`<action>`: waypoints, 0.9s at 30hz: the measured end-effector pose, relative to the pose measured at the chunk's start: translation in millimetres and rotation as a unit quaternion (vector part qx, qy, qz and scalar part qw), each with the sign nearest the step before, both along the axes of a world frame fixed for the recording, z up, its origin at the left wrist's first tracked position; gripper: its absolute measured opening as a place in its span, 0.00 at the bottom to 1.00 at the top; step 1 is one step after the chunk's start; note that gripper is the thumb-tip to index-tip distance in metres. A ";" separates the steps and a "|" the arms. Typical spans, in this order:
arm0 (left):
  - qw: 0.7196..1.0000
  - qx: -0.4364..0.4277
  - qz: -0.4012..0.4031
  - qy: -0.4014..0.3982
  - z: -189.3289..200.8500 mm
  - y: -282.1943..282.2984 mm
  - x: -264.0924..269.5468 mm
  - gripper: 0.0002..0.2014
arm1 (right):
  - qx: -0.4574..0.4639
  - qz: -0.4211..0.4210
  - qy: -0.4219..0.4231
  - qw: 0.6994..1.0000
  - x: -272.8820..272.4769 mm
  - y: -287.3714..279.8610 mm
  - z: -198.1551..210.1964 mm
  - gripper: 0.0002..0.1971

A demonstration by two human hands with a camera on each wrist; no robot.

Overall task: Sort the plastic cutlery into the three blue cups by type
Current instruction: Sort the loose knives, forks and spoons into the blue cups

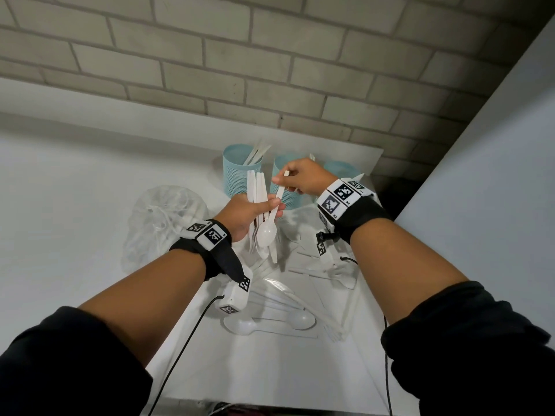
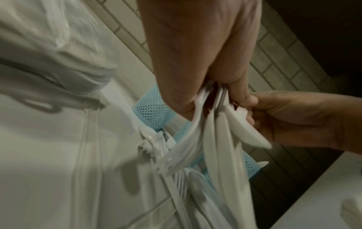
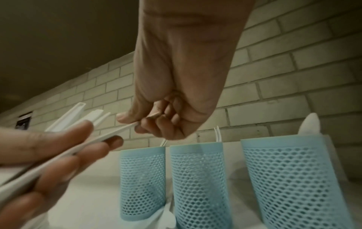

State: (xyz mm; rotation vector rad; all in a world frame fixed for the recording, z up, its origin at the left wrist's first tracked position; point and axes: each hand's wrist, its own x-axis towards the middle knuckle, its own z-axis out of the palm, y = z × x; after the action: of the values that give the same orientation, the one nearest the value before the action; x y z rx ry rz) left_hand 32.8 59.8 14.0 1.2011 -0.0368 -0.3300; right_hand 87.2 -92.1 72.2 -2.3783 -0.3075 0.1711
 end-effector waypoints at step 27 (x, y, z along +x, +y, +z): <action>0.970 -0.079 0.226 -0.040 15.7 -2.3 -8.9 0.09 | 0.148 -0.064 0.158 0.974 -26.5 -7.1 -22.8 0.10</action>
State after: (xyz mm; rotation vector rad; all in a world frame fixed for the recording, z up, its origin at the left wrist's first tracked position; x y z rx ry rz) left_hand 23.9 57.5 29.7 1.0285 0.1382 0.1204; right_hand 60.7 -99.2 49.4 -2.0278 -0.0236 0.4078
